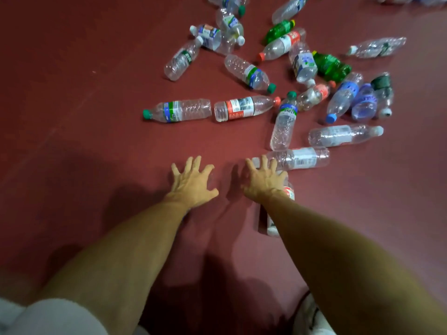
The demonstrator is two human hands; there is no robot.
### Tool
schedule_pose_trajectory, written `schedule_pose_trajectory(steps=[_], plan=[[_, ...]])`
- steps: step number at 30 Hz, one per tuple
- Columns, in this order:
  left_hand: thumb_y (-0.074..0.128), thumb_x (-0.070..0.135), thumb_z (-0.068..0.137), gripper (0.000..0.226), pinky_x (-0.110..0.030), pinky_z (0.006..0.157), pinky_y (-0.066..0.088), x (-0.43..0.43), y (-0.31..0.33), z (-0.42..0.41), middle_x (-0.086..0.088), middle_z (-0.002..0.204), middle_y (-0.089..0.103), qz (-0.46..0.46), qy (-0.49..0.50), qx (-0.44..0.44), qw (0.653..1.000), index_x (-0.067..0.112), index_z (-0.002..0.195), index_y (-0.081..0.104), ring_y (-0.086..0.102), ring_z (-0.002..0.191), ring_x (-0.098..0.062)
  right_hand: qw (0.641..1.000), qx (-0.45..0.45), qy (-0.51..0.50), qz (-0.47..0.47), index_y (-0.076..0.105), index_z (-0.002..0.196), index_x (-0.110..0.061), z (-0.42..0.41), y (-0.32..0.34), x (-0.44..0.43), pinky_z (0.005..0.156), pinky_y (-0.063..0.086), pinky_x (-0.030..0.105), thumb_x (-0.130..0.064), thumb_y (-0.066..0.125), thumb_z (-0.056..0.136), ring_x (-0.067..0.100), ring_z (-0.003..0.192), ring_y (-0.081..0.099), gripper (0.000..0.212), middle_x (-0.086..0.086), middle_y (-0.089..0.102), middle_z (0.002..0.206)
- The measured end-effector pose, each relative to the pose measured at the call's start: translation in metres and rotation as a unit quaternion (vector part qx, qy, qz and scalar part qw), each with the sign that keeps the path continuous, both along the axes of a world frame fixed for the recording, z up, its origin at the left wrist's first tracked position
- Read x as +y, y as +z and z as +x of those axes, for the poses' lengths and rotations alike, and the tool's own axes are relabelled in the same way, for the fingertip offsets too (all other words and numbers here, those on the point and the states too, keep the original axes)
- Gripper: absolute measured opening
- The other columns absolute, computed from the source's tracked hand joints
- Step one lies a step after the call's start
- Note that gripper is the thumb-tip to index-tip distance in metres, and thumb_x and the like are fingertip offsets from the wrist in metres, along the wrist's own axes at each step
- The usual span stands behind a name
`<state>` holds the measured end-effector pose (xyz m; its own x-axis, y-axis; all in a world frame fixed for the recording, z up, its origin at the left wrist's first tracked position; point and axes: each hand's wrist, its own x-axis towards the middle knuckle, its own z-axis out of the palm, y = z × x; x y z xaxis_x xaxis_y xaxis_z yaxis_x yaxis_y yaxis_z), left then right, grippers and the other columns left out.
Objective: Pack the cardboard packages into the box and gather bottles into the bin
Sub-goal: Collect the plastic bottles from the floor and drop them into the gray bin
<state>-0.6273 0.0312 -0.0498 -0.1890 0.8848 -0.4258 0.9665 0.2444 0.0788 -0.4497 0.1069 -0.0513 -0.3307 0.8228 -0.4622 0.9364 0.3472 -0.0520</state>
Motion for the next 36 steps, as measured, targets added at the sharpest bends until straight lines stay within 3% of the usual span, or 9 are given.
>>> schedule_pose_trajectory(steps=[4, 9, 12, 16, 19, 22, 25, 31, 36], plan=[[0.064, 0.052, 0.083, 0.082, -0.063, 0.115, 0.016, -0.018, -0.008, 0.001, -0.007, 0.165, 0.001, -0.045, 0.057, -0.022, 0.997, 0.041, 0.152, 0.021, 0.005, 0.151, -0.033, 1.000, 0.002, -0.009, 0.021, 0.019, 0.152, -0.035, 0.009, -0.005, -0.005, 0.105, 0.028, 0.068, -0.050, 0.055, 0.090, 0.041, 0.146, 0.010, 0.073, 0.010, 0.013, 0.159], [0.064, 0.021, 0.085, 0.083, -0.044, 0.102, 0.041, -0.008, -0.018, 0.023, -0.010, 0.151, 0.025, -0.015, 0.107, -0.046, 0.993, 0.037, 0.153, 0.019, 0.043, 0.129, -0.033, 0.988, -0.087, -0.127, -0.020, -0.006, 0.157, -0.036, 0.033, -0.020, -0.010, 0.102, 0.035, 0.068, -0.047, 0.055, 0.093, 0.047, 0.146, 0.005, 0.089, 0.015, -0.007, 0.162], [0.060, 0.017, 0.086, 0.080, -0.043, 0.098, 0.043, -0.005, -0.021, 0.038, -0.006, 0.148, 0.028, 0.004, 0.082, -0.046, 0.996, 0.040, 0.153, 0.021, 0.046, 0.125, -0.031, 0.987, -0.058, -0.147, -0.043, -0.003, 0.157, -0.036, 0.040, -0.024, -0.017, 0.089, 0.051, 0.056, -0.034, 0.058, 0.091, 0.043, 0.135, 0.026, 0.090, 0.014, 0.008, 0.155], [0.063, 0.018, 0.083, 0.069, -0.040, 0.088, 0.048, 0.001, -0.017, 0.037, -0.004, 0.125, 0.043, 0.035, 0.097, -0.075, 0.992, 0.045, 0.141, 0.037, 0.060, 0.107, -0.034, 0.994, -0.031, -0.097, -0.035, 0.001, 0.157, -0.034, 0.048, -0.026, -0.018, 0.087, 0.052, 0.053, -0.025, 0.062, 0.086, 0.037, 0.126, 0.034, 0.094, 0.011, 0.020, 0.147], [0.067, 0.021, 0.082, 0.071, -0.039, 0.086, 0.048, 0.001, -0.015, 0.028, 0.001, 0.126, 0.044, 0.023, 0.098, -0.074, 0.992, 0.050, 0.139, 0.037, 0.064, 0.100, -0.036, 0.998, 0.025, -0.063, -0.002, 0.010, 0.153, -0.027, 0.046, -0.027, -0.018, 0.085, 0.050, 0.050, -0.021, 0.064, 0.084, 0.033, 0.121, 0.037, 0.087, 0.009, 0.028, 0.142], [0.068, 0.026, 0.084, 0.074, -0.039, 0.091, 0.047, -0.002, -0.014, 0.027, 0.002, 0.133, 0.041, 0.002, 0.085, -0.063, 0.994, 0.053, 0.144, 0.032, 0.064, 0.100, -0.034, 0.997, 0.070, -0.031, -0.006, 0.016, 0.150, -0.026, 0.032, -0.026, -0.020, 0.096, 0.044, 0.053, -0.031, 0.068, 0.085, 0.034, 0.131, 0.033, 0.084, 0.009, 0.025, 0.148], [0.061, 0.038, 0.090, 0.064, -0.041, 0.097, 0.045, 0.004, -0.008, 0.024, -0.001, 0.135, 0.041, -0.010, 0.067, -0.066, 0.995, 0.051, 0.146, 0.032, 0.061, 0.110, -0.036, 0.996, 0.048, -0.039, -0.057, 0.005, 0.155, -0.034, 0.022, -0.027, -0.023, 0.100, 0.043, 0.055, -0.043, 0.071, 0.084, 0.038, 0.139, 0.024, 0.097, 0.013, 0.009, 0.157], [0.065, 0.033, 0.082, 0.080, -0.039, 0.101, 0.041, 0.005, -0.002, 0.013, 0.000, 0.147, 0.038, -0.065, 0.077, -0.109, 0.989, 0.059, 0.147, 0.025, 0.053, 0.123, -0.035, 0.995, 0.017, -0.036, -0.088, -0.004, 0.156, -0.043, 0.025, -0.022, -0.022, 0.099, 0.044, 0.046, -0.029, 0.066, 0.086, 0.042, 0.127, 0.045, 0.100, 0.015, 0.002, 0.161], [0.066, 0.028, 0.082, 0.093, -0.040, 0.106, 0.040, -0.005, -0.012, 0.022, -0.006, 0.156, 0.031, -0.078, 0.088, -0.127, 0.985, 0.066, 0.146, 0.010, 0.049, 0.130, -0.037, 0.996, 0.028, -0.042, -0.079, -0.009, 0.157, -0.031, 0.026, -0.025, -0.029, 0.099, 0.045, 0.050, -0.031, 0.071, 0.087, 0.043, 0.132, 0.039, 0.106, 0.018, -0.004, 0.162]])
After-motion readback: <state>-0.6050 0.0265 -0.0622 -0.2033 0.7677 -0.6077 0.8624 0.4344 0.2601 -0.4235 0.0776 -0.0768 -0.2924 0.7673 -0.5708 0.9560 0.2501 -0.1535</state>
